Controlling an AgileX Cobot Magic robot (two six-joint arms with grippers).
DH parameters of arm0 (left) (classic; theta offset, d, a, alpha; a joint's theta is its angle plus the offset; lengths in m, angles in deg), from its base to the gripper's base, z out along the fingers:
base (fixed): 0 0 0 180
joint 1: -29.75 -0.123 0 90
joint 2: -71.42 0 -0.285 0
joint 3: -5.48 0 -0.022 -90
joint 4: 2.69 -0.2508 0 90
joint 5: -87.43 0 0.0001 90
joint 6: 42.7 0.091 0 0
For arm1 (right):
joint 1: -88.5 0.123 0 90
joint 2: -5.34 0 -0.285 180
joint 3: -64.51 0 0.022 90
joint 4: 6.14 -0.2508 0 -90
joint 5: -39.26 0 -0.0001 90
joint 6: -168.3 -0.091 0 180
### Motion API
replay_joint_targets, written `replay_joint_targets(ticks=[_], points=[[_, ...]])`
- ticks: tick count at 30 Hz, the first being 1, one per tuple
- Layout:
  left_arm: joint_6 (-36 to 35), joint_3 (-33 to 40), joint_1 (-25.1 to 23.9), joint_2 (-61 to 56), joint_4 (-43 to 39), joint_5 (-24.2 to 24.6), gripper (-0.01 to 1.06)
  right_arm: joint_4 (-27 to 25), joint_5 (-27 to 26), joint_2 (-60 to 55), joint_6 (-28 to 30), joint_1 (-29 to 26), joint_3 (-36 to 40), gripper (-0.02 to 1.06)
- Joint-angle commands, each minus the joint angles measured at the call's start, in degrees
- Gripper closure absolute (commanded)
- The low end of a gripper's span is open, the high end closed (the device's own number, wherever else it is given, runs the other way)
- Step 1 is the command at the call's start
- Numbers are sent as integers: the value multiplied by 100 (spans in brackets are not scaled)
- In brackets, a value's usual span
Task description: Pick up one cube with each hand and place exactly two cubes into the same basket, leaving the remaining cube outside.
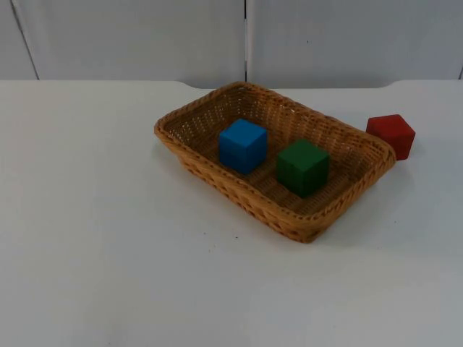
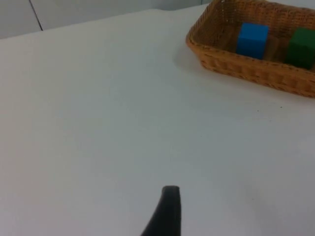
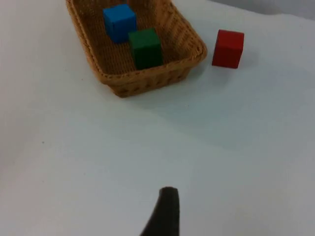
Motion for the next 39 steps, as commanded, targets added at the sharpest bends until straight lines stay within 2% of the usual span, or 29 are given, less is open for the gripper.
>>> replay_joint_targets(ticks=[1, 7, 22, 25, 26, 28, 29, 30, 31, 32, 39], points=[[-44, 31, -4, -27, 39, -59, 27, -34, -205, 137, 0, -18, 90, 31], [-44, 31, -4, -27, 39, -59, 27, -47, -208, 270, -60, 8, 100, 31], [-32, 31, -4, -27, 39, -60, 27, -267, -208, 270, 237, 8, 100, 31], [-32, 31, -4, -27, 39, -60, 23, -267, -208, 270, 234, 8, 100, 31], [-32, 31, -4, -27, 39, -60, 18, -267, -208, 270, 234, 8, 100, 30], [-32, 31, -4, -27, 39, -60, 3, -280, -208, 270, 262, 8, 100, 23], [-32, 31, -4, -27, 39, -60, 0, -280, -208, 270, 262, 8, 100, 15], [-32, 31, -4, -27, 39, -60, 0, -280, -208, 270, 262, 8, 100, 7], [-32, 31, -4, -27, 39, -60, 0, -280, -208, 270, 262, 8, 100, 7], [-32, 31, -4, -27, 39, -60, 0, -280, -208, 270, 262, 8, 100, -1], [-32, 31, -4, -27, 39, -60, 0, -280, -208, 270, 262, 8, 100, -1]])
